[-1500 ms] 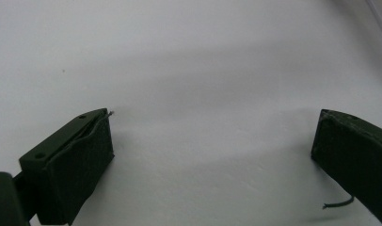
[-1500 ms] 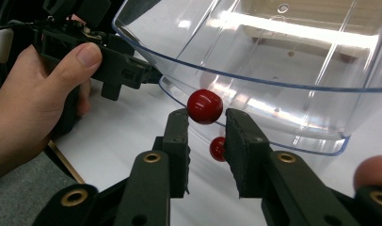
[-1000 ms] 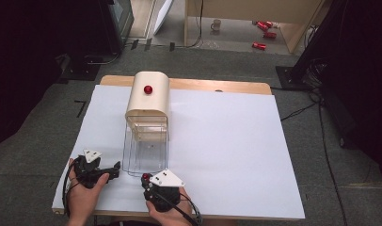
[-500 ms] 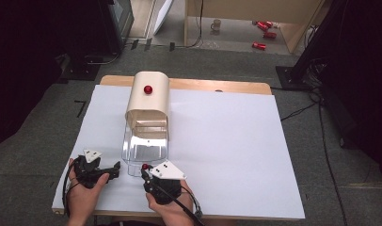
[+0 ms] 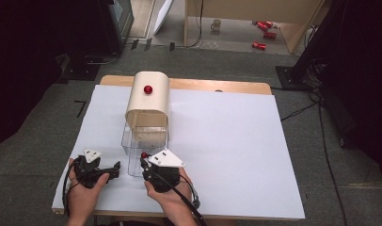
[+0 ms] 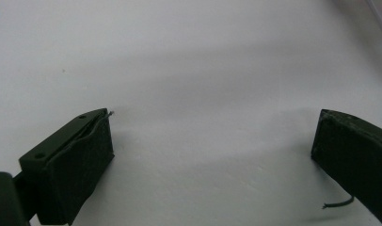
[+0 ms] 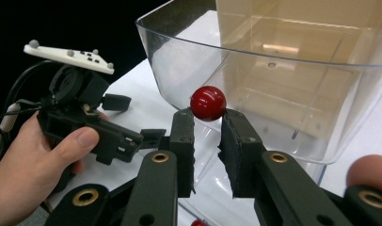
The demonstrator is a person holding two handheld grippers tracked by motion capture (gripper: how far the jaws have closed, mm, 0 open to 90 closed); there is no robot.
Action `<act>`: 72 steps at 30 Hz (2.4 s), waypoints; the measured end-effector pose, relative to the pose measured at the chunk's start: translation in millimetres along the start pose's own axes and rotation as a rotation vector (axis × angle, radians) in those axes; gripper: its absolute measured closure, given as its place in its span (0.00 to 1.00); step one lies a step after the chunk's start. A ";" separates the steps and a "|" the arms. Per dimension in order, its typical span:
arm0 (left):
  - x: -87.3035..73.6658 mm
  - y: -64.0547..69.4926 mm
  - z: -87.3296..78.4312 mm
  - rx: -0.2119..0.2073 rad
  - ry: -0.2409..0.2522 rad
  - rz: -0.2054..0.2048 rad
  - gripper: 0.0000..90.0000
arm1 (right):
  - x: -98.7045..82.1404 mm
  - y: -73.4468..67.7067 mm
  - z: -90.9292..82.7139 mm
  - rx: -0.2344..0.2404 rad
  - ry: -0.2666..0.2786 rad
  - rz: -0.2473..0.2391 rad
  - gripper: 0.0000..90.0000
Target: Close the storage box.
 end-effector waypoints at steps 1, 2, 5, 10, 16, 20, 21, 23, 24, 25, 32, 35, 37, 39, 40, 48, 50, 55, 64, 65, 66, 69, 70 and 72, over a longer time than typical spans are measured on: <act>0.0 0.0 0.0 0.000 0.000 0.000 0.00 | 1.0 0.6 1.4 -0.001 0.000 -0.001 0.85; -0.1 -0.1 -0.1 -0.001 -0.001 0.002 0.00 | 2.0 1.1 2.8 -0.004 0.000 0.000 0.85; -0.1 -0.1 -0.2 -0.001 -0.002 0.002 0.00 | 5.1 3.1 6.8 -0.009 -0.003 -0.001 0.85; -0.2 -0.5 -0.4 -0.001 -0.005 0.008 0.00 | 11.2 6.3 12.0 -0.017 0.000 0.002 0.85; -0.1 -0.5 -0.3 -0.001 -0.004 0.007 0.00 | 16.2 12.6 18.8 -0.029 -0.005 0.001 0.85; -0.2 -0.2 -0.3 -0.002 -0.005 0.003 0.00 | 19.5 16.2 23.4 -0.035 -0.007 0.003 0.85; -0.1 -0.2 -0.3 -0.002 -0.005 0.003 0.00 | 20.3 17.0 24.8 -0.035 -0.007 0.005 0.85; -0.1 -0.2 -0.3 -0.002 -0.005 0.003 0.00 | 21.6 18.8 27.6 -0.038 -0.010 0.008 0.85; -0.1 -0.2 -0.3 -0.002 -0.005 0.003 0.00 | 22.2 19.8 29.1 -0.040 -0.011 0.006 0.85; -0.1 -0.2 -0.3 -0.002 -0.005 0.003 0.00 | 22.6 20.5 30.5 -0.041 -0.013 0.006 0.85; -0.1 -0.2 -0.4 -0.002 -0.005 0.003 0.00 | 27.9 24.9 38.1 -0.045 -0.012 0.011 0.85; -0.1 -0.2 -0.4 -0.003 -0.005 0.003 0.00 | 30.0 26.2 41.3 -0.047 -0.010 0.011 0.85; -0.1 -0.3 -0.4 -0.003 -0.005 0.004 0.00 | 31.1 26.9 43.6 -0.048 -0.010 0.013 0.85; -0.1 -0.2 -0.4 -0.003 -0.005 0.003 0.00 | 32.0 28.4 45.7 -0.047 -0.012 0.012 0.86; -0.1 -0.3 -0.4 -0.002 -0.005 0.004 0.00 | 32.4 29.0 46.8 -0.047 -0.014 0.014 0.86; -0.1 -0.2 -0.2 -0.002 -0.004 0.003 0.00 | 35.1 34.9 54.0 -0.059 -0.023 0.022 0.87; -0.1 -0.3 -0.2 -0.002 -0.005 0.004 0.00 | 36.7 35.8 54.5 -0.060 -0.021 0.024 0.87; -0.1 -0.4 -0.2 -0.001 -0.004 0.005 0.00 | 39.9 38.3 56.5 -0.063 -0.017 0.025 0.86; 0.1 -0.3 -0.1 -0.001 -0.002 0.003 0.00 | 44.0 41.4 60.6 -0.066 -0.013 0.027 0.86; 0.1 -0.3 -0.1 -0.001 -0.002 0.003 0.00 | 44.5 41.3 60.7 -0.060 -0.014 0.028 0.85; 0.1 -0.3 -0.1 -0.001 -0.002 0.003 0.00 | 44.8 41.1 60.7 -0.055 -0.013 0.027 0.85; 0.1 -0.3 -0.1 -0.001 -0.002 0.003 0.00 | 44.2 39.7 60.7 -0.043 -0.013 0.022 0.78; 0.1 -0.3 -0.1 -0.001 -0.001 0.003 0.00 | 43.6 39.0 60.6 -0.034 -0.014 0.022 0.73; 0.2 -0.1 0.0 -0.001 0.001 0.000 0.00 | 42.3 38.2 59.9 -0.021 -0.019 0.022 0.61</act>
Point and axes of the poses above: each handheld gripper's, and its own axes: z roughly forward along the jaws, x roughly out of its top, y roughly to its right, the point moved 5 cm from there along z, roughly forward along the jaws, and after that the axes turned 8 degrees about z, right-handed, at the moved point
